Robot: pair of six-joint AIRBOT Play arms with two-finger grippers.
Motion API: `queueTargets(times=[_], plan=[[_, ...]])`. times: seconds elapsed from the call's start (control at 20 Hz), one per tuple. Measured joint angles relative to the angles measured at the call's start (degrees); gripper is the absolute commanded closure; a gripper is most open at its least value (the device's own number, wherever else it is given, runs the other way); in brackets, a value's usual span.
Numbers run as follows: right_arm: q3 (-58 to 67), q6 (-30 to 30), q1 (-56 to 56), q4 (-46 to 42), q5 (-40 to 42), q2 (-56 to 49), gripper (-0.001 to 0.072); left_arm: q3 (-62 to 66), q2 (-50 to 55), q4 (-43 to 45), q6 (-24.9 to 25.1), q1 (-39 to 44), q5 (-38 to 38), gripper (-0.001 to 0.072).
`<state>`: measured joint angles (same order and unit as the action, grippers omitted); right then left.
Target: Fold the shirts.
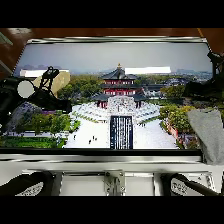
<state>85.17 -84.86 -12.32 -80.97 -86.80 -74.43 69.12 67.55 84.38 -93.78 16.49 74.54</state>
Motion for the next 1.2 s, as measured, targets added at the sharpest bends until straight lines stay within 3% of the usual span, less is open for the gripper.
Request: queueTargets(times=[0.85, 1.2], plan=[[0.00, -0.02, 0.00, 0.02, -0.02, 0.00, 0.0134, -0.04, 0.02, 0.00, 0.00, 0.00, -0.11, -0.0010], [0.00, -0.02, 0.00, 0.07, 2.19, 0.02, 0.0134, -0.15, 0.15, -0.66, 0.00, 0.00, -10.97, -0.0010]])
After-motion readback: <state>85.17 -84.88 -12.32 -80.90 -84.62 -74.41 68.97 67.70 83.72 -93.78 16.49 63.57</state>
